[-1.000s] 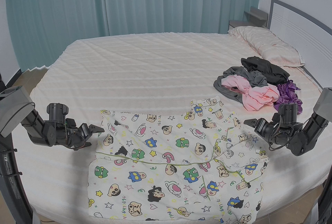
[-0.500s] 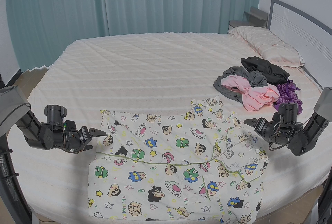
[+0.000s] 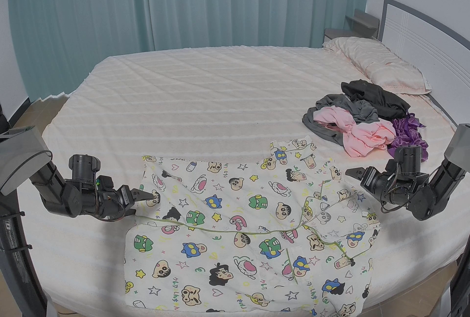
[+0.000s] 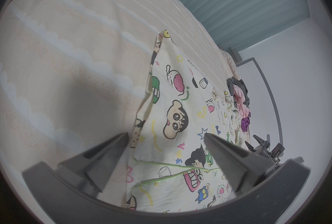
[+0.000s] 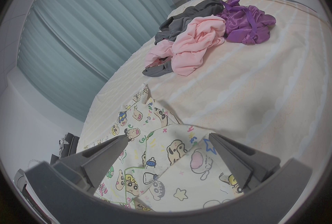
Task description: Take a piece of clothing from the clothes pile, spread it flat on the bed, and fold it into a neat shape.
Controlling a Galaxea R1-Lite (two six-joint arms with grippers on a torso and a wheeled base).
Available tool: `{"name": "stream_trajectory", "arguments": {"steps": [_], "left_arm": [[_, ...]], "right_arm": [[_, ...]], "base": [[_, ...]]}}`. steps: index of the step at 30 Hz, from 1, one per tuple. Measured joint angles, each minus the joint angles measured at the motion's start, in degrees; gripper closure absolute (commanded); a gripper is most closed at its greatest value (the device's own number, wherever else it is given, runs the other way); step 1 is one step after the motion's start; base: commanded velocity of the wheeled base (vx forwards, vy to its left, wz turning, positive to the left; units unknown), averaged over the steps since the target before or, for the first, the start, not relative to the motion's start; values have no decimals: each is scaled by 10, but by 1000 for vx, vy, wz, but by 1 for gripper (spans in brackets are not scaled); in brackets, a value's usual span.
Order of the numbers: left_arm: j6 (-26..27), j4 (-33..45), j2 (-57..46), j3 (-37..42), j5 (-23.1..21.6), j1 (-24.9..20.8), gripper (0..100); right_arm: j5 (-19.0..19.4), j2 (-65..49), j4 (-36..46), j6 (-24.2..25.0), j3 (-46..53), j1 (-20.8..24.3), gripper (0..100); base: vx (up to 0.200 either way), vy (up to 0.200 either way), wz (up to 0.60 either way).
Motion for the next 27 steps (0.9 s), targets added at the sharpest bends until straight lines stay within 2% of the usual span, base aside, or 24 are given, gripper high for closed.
{"name": "stream_trajectory", "arguments": {"steps": [11, 24, 25, 27], "left_arm": [[2, 0, -8, 22, 21, 4, 100], [36, 0, -40, 71, 53, 7, 100], [39, 1, -41, 74, 54, 7, 0], [42, 0, -43, 81, 56, 8, 0]], "right_arm": [[0, 0, 0, 0, 0, 0, 0], [-1, 0, 0, 0, 0, -1, 0], [-1, 0, 0, 0, 0, -1, 0], [0, 0, 0, 0, 0, -1, 0]], "base": [[0, 0, 0], [0, 0, 0], [0, 0, 0], [0, 0, 0]]}}
